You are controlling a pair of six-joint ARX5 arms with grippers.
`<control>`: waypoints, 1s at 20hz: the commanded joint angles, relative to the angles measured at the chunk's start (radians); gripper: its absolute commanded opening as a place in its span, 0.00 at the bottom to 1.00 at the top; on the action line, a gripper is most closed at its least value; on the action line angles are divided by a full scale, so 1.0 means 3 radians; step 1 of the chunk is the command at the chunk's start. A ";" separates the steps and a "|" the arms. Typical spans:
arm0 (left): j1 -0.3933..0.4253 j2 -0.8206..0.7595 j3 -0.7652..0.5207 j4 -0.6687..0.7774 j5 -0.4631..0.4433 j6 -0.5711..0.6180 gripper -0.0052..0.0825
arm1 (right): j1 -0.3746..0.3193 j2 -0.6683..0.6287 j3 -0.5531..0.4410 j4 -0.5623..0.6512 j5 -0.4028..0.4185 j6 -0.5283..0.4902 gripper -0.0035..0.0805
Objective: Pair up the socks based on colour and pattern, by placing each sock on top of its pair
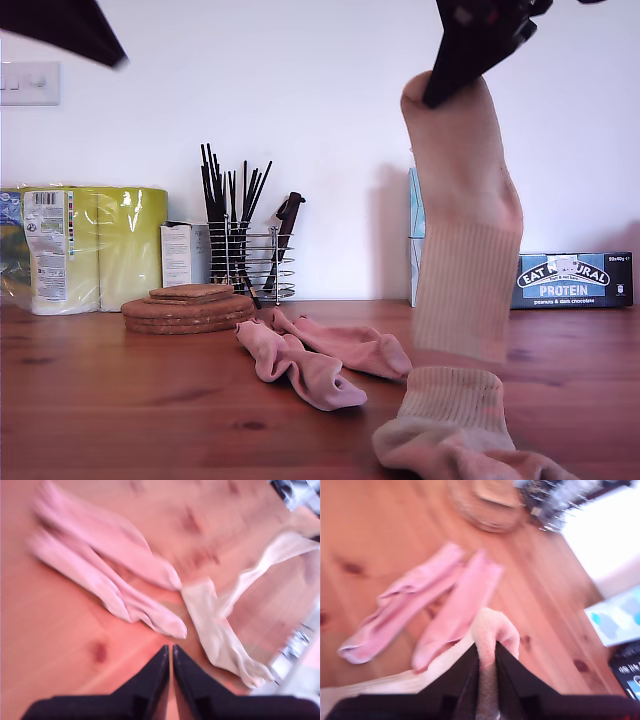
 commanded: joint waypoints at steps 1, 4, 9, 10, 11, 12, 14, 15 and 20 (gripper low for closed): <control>-0.0004 -0.0223 -0.0273 0.0051 -0.0045 0.0022 0.03 | 0.0013 0.0118 -0.0017 0.0107 -0.0024 0.0019 0.03; -0.0004 -0.0656 -0.0535 0.0039 -0.0071 0.0013 0.03 | -0.0013 0.0167 -0.0017 0.0296 -0.0003 0.0003 0.03; -0.0004 -0.0881 -0.0579 -0.0144 -0.0071 -0.0024 0.03 | -0.0114 0.0341 -0.0017 0.0484 0.0014 0.0006 0.03; -0.0004 -0.0881 -0.0579 -0.0174 -0.0070 -0.0024 0.03 | -0.0118 0.0387 -0.0017 0.0427 0.0010 0.0005 0.03; -0.0004 -0.0881 -0.0579 -0.0200 -0.0070 -0.0024 0.03 | -0.0118 0.0421 -0.0017 0.0373 -0.0006 0.0013 0.03; -0.0004 -0.0881 -0.0579 -0.0216 -0.0069 -0.0023 0.03 | -0.0116 0.0453 -0.0017 0.0329 -0.0019 0.0074 0.03; -0.0004 -0.0881 -0.0579 -0.0230 -0.0067 -0.0023 0.03 | -0.0095 0.0498 -0.0017 0.0202 -0.0092 0.0266 0.03; -0.0004 -0.0881 -0.0579 -0.0229 -0.0067 -0.0023 0.03 | -0.0076 0.0510 -0.0017 0.0135 -0.0132 0.0342 0.03; -0.0004 -0.0881 -0.0579 -0.0228 -0.0070 -0.0009 0.03 | 0.0278 0.0507 -0.0017 -0.0474 -0.0221 0.0649 0.03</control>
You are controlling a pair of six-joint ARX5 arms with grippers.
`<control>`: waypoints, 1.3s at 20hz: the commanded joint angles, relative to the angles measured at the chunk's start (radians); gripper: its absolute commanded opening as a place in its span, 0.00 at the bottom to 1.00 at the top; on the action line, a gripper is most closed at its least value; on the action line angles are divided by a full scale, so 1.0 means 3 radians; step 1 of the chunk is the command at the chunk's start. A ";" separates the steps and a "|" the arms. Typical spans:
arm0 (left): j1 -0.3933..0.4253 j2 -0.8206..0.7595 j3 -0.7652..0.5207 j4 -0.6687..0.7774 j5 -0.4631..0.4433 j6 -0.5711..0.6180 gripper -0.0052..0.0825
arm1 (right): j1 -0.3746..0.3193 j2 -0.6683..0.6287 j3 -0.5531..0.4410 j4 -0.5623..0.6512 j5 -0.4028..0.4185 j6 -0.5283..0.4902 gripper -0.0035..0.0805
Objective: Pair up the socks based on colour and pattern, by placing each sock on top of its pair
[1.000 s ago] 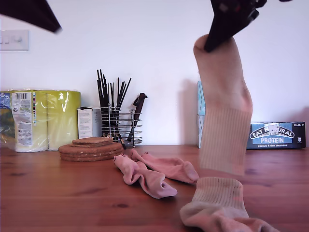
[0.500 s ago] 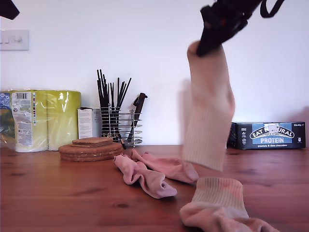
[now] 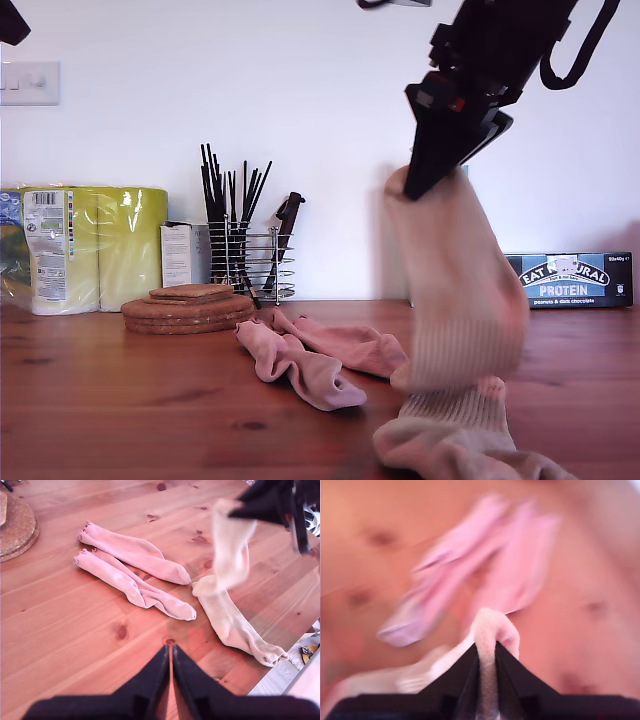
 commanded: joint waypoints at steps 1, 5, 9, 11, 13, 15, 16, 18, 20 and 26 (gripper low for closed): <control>-0.0003 -0.0011 -0.0032 0.0015 0.0000 0.0003 0.03 | 0.0123 -0.0011 -0.0017 -0.0175 -0.0064 0.0177 0.03; -0.0003 -0.0006 -0.0032 0.0015 0.0000 0.0004 0.03 | 0.0394 -0.0011 -0.0017 -0.0556 -0.0107 0.0510 0.03; -0.0003 -0.0006 -0.0032 -0.0032 0.0000 0.0005 0.03 | 0.0463 -0.0011 -0.0017 -0.0830 -0.0203 0.0916 0.21; -0.0003 -0.0006 -0.0032 -0.0048 0.0000 0.0028 0.03 | 0.0463 -0.0011 -0.0017 -0.0881 -0.0306 0.1137 0.49; -0.0003 -0.0006 -0.0032 -0.0060 0.0001 0.0028 0.03 | 0.0462 -0.0011 -0.0017 -0.0959 -0.0469 0.1130 0.57; -0.0003 -0.0006 -0.0032 -0.0055 0.0001 0.0029 0.03 | 0.0462 -0.0013 -0.0017 -0.1072 -0.0645 0.1130 0.57; -0.0003 -0.0006 -0.0032 -0.0056 0.0001 0.0028 0.03 | 0.0462 -0.0014 -0.0017 -0.1137 -0.0762 0.1137 0.57; -0.0003 -0.0006 -0.0032 -0.0056 0.0001 0.0028 0.03 | 0.0462 -0.0034 -0.0017 -0.1185 -0.0985 0.1150 0.57; -0.0003 -0.0006 -0.0032 -0.0055 0.0001 0.0028 0.03 | 0.0462 -0.0051 -0.0014 -0.1189 -0.1091 0.1197 0.57; -0.0003 -0.0005 -0.0032 -0.0048 -0.0001 0.0028 0.03 | 0.0225 0.0043 -0.0014 -0.1146 -0.0458 0.1097 0.44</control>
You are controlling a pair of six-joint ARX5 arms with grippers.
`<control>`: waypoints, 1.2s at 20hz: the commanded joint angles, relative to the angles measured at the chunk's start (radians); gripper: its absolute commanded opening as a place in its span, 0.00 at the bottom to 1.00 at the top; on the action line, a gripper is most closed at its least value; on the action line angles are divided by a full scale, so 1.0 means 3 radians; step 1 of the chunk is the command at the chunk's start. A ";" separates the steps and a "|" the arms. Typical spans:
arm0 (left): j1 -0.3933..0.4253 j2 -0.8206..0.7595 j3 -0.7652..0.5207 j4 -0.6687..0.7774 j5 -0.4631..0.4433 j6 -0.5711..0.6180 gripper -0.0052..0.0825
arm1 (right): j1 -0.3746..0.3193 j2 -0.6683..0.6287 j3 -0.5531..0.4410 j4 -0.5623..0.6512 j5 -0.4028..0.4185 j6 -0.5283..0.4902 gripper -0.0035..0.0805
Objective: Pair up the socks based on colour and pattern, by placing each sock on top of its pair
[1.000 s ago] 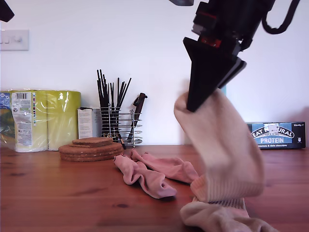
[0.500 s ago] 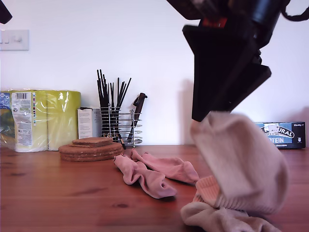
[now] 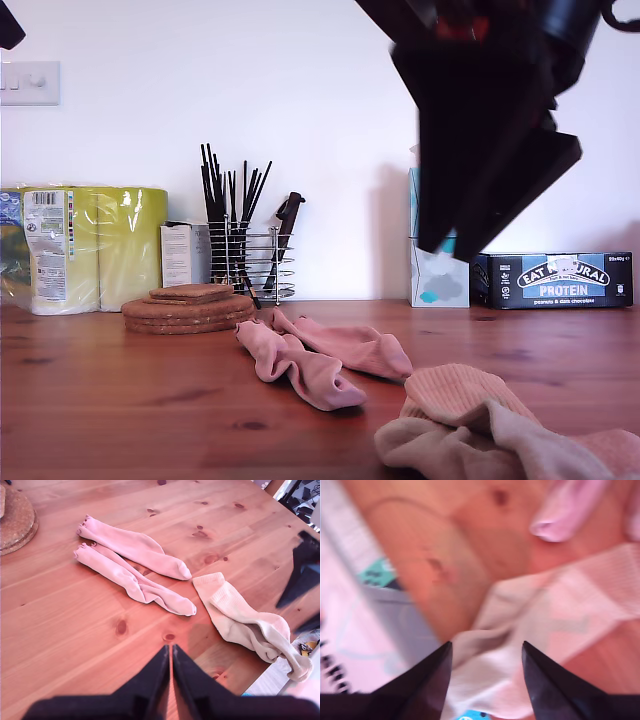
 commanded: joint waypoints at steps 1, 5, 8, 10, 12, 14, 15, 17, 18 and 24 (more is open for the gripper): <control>-0.0004 -0.0005 -0.0032 0.0022 -0.0001 0.0017 0.03 | -0.0179 0.0131 -0.0014 0.0079 0.0051 0.0025 0.42; -0.0004 0.0015 -0.0032 0.0020 -0.0001 0.0017 0.03 | -0.0450 0.0467 -0.0014 0.0188 -0.0014 0.0093 0.03; -0.0004 0.0039 -0.0032 0.0029 -0.0003 0.0018 0.03 | -0.0467 0.0781 -0.0014 0.0380 -0.0038 0.0092 0.03; -0.0004 0.0061 -0.0032 0.0029 -0.0004 0.0018 0.03 | -0.0467 0.0991 -0.0014 0.0546 -0.0010 0.0092 0.03; -0.0004 0.0062 -0.0032 0.0032 -0.0004 0.0018 0.03 | -0.0473 0.1088 -0.0014 0.0607 -0.0001 0.0093 0.03; -0.0004 0.0062 -0.0032 0.0034 -0.0004 0.0017 0.03 | -0.0484 0.1071 0.0003 0.0619 -0.0011 0.0015 0.16; -0.0004 0.0070 -0.0032 0.0036 -0.0004 0.0018 0.03 | -0.0484 0.1063 0.0046 0.0590 -0.0015 -0.0155 0.31; -0.0004 0.0086 -0.0032 0.0045 -0.0004 0.0019 0.03 | -0.0464 0.1062 0.0155 0.0594 -0.0090 -0.0748 0.44; -0.0004 0.0112 -0.0032 0.0060 -0.0003 0.0019 0.03 | -0.0469 0.1063 0.0206 0.0584 -0.0092 -0.0954 0.44; -0.0004 0.0193 -0.0032 0.0043 0.0001 0.0083 0.03 | -0.0539 0.1118 0.0247 0.0607 -0.0089 -0.1652 0.47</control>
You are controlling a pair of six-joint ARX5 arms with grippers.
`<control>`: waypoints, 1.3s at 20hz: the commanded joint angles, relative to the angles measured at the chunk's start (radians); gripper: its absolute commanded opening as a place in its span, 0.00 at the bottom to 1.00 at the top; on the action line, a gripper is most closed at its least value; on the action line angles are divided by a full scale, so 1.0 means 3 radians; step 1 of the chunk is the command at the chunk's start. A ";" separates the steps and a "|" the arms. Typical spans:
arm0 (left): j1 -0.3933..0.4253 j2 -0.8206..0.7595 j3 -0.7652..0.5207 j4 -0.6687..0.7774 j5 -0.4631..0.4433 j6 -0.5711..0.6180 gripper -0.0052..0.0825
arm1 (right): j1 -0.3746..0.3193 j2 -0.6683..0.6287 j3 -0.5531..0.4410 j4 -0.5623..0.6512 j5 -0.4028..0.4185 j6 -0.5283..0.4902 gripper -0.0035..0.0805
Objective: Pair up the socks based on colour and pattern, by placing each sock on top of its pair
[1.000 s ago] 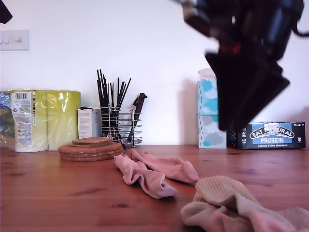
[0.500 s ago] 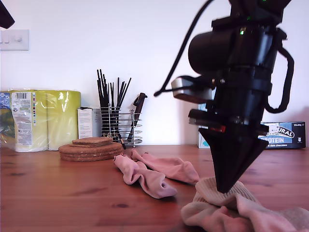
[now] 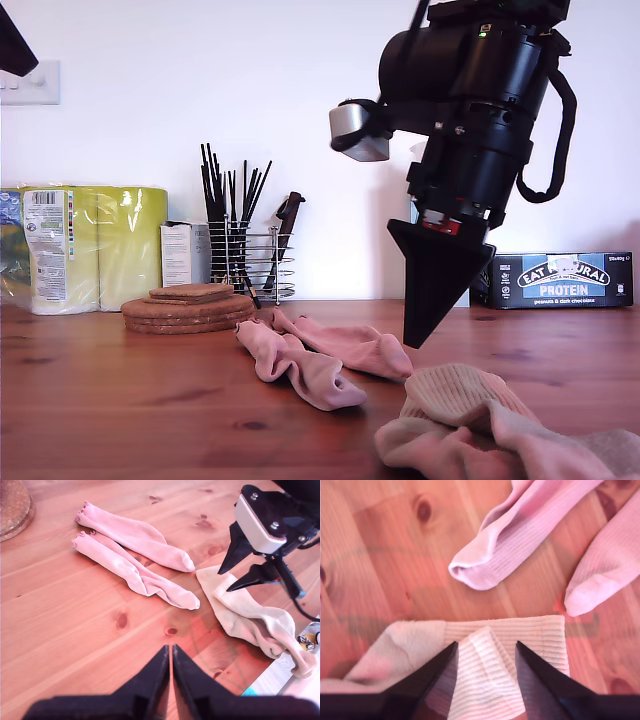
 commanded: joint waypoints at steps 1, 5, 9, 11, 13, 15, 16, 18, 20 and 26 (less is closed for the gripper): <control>-0.0004 -0.0001 -0.0032 0.0019 0.0003 0.0045 0.03 | -0.0042 0.0066 -0.0046 -0.0050 0.0000 -0.0113 0.47; -0.0004 0.0013 -0.0032 0.0011 0.0004 0.0064 0.03 | -0.0154 0.0163 -0.0046 -0.0095 -0.0011 -0.0347 0.46; -0.0004 0.0013 -0.0032 -0.0010 0.0004 0.0064 0.03 | -0.0183 0.0354 -0.0045 -0.0099 -0.0097 -0.0351 0.46; -0.0004 0.0013 -0.0032 -0.0011 0.0004 0.0064 0.03 | -0.0183 0.0416 -0.0045 -0.0095 -0.0127 -0.0392 0.46; -0.0004 0.0013 -0.0032 -0.0014 0.0003 0.0064 0.03 | -0.0183 0.0455 -0.0045 -0.0099 -0.0116 -0.0408 0.41; -0.0004 0.0013 -0.0032 -0.0011 0.0003 0.0064 0.03 | -0.0182 0.0453 -0.0041 -0.0089 -0.0089 -0.0407 0.21; -0.0004 0.0013 -0.0032 -0.0010 0.0003 0.0064 0.03 | -0.0179 0.0450 -0.0025 -0.0102 -0.0064 -0.0406 0.12; -0.0004 0.0013 -0.0032 -0.0010 0.0003 0.0065 0.03 | -0.0179 0.0450 0.0032 -0.0160 -0.0061 -0.0406 0.04; -0.0004 0.0013 -0.0032 -0.0006 0.0001 0.0065 0.03 | -0.0173 0.0448 0.0159 -0.0324 -0.0065 -0.0397 0.03; -0.0004 0.0043 -0.0032 0.0015 0.0001 0.0070 0.03 | -0.0109 0.0366 0.0641 -0.1091 -0.0102 -0.0381 0.03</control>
